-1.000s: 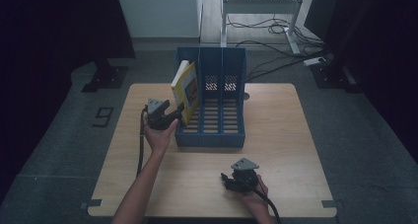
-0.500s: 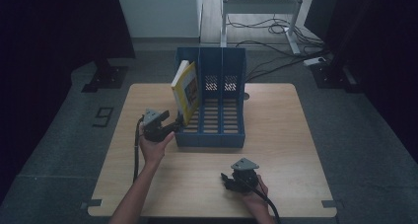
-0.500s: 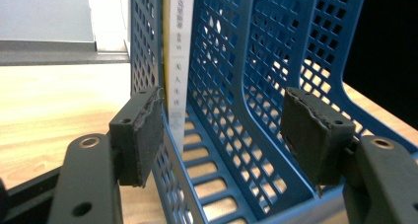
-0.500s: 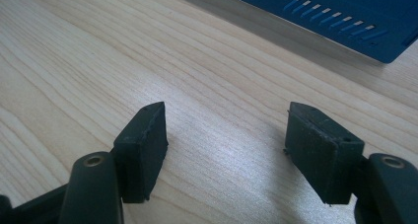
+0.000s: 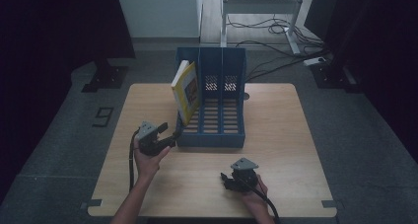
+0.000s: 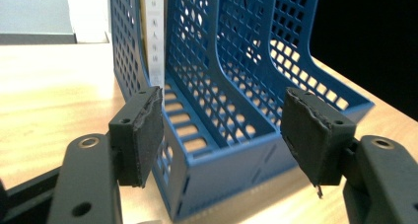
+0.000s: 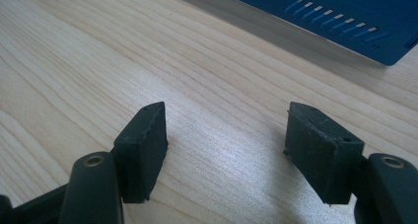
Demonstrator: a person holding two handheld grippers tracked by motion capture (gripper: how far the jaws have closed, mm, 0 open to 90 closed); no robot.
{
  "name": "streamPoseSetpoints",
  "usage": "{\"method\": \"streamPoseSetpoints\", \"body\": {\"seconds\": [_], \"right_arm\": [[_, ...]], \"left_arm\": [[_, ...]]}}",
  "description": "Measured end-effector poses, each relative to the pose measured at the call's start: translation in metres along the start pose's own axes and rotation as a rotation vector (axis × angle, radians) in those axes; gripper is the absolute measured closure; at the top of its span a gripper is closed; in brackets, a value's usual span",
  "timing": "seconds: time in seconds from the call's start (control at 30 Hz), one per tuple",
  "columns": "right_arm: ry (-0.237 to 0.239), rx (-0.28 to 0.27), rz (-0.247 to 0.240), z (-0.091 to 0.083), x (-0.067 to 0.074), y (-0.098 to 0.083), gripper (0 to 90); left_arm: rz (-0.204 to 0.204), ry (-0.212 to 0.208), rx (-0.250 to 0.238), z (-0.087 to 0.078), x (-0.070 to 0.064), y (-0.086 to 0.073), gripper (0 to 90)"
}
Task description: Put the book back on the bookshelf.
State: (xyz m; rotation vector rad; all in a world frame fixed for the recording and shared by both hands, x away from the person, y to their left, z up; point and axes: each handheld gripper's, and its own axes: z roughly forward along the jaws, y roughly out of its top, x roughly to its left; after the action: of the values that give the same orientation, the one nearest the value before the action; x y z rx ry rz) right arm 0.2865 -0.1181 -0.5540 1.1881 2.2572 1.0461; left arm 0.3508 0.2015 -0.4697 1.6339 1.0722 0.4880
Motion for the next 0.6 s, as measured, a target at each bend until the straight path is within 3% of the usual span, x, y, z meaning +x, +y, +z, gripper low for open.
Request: {"method": "streamPoseSetpoints", "body": {"seconds": [0.27, 0.6], "right_arm": [[0.001, -0.001, 0.000, 0.000, 0.000, 0.000, 32.0], [0.001, -0.001, 0.000, 0.000, 0.000, 0.000, 32.0]], "left_arm": [[-0.018, -0.014, 0.037, -0.012, 0.007, -0.024, 33.0], [-0.032, -0.049, 0.084, -0.022, 0.005, -0.053, 32.9]]}}
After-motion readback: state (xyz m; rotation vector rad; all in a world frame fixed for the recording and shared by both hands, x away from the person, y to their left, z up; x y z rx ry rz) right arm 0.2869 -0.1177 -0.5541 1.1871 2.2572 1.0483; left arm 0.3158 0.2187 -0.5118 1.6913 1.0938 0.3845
